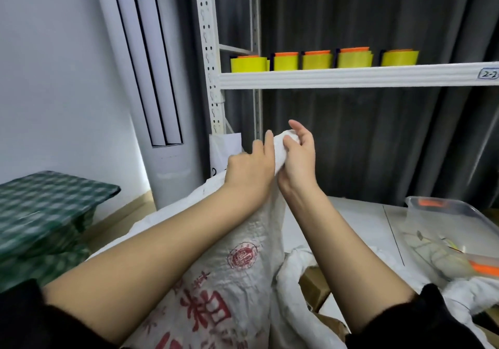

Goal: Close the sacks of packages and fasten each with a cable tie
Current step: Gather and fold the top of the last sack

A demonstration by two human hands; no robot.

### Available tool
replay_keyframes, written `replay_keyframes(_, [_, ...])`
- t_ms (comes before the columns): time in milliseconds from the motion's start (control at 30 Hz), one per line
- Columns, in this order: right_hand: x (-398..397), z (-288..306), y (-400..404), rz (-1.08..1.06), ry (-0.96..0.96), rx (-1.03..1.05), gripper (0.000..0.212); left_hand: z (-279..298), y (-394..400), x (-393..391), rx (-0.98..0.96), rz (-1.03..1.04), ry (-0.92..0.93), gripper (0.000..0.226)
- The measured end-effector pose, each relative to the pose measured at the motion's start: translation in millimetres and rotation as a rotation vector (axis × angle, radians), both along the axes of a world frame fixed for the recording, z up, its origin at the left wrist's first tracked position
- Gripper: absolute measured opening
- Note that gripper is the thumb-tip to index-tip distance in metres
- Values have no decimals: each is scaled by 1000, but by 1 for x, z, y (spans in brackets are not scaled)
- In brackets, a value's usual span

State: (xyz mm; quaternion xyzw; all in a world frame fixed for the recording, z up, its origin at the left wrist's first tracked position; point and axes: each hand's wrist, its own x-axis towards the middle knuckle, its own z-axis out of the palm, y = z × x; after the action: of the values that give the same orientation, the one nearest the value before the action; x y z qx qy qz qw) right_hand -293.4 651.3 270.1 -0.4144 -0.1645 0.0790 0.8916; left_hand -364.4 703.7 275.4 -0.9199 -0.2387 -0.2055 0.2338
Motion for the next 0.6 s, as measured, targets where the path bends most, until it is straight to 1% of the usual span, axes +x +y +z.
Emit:
replay_keyframes(67, [3, 3, 0, 14, 47, 77, 35, 5, 16, 6, 174, -27, -63, 63])
replay_keyframes(133, [7, 4, -5, 38, 105, 154, 35, 12, 25, 2, 258, -37, -68, 39])
replay_keyframes(200, [9, 1, -10, 44, 100, 148, 35, 21, 29, -6, 343, -64, -62, 23])
replay_keyframes(233, [8, -1, -12, 27, 60, 102, 35, 27, 30, -10, 392, -109, -77, 18])
replay_keyframes(267, [8, -5, -15, 1, 0, 33, 35, 29, 33, -12, 398, -162, -63, 19])
replay_keyframes(333, [16, -14, -22, -59, -183, -182, 35, 28, 40, -13, 316, -244, 46, 26])
replay_keyframes(400, [33, -21, -31, -107, -473, -486, 33, 28, 45, -13, 198, -274, 121, 24])
replay_keyframes(467, [51, -21, -39, -149, -774, -772, 32, 27, 48, -15, 140, -285, 117, 16])
replay_keyframes(533, [66, -15, -47, -200, -1009, -969, 29, 25, 54, -15, 85, -305, 108, 12])
replay_keyframes(600, [72, -4, -55, -170, -1226, -1073, 24, 25, 62, -16, 59, -324, 97, 15])
